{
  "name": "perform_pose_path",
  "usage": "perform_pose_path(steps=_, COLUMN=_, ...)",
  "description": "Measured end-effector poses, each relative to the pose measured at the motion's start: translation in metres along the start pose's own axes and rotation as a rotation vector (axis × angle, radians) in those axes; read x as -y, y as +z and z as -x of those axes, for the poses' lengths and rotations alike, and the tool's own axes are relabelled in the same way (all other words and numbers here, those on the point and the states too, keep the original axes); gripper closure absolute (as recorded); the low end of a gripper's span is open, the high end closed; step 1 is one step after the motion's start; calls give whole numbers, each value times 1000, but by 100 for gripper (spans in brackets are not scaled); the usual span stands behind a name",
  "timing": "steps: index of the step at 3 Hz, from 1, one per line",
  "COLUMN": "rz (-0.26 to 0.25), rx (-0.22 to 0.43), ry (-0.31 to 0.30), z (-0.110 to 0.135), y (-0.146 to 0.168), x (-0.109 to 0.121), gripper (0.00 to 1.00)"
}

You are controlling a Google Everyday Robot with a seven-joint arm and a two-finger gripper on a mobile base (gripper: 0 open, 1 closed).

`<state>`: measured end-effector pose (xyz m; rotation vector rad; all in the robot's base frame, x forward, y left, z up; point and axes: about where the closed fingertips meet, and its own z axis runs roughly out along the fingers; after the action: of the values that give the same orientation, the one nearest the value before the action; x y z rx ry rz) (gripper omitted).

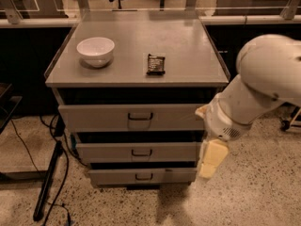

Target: Open middle drawer

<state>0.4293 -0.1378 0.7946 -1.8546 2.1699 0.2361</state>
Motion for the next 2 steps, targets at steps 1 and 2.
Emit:
perform_pose_path(steps=1, rz=53, rx=-7, ry=36, z=-13, y=54, x=0, gripper=0)
perform_pose_path(steps=2, rz=53, rx=-7, ry=36, z=-13, y=54, x=0, gripper=0)
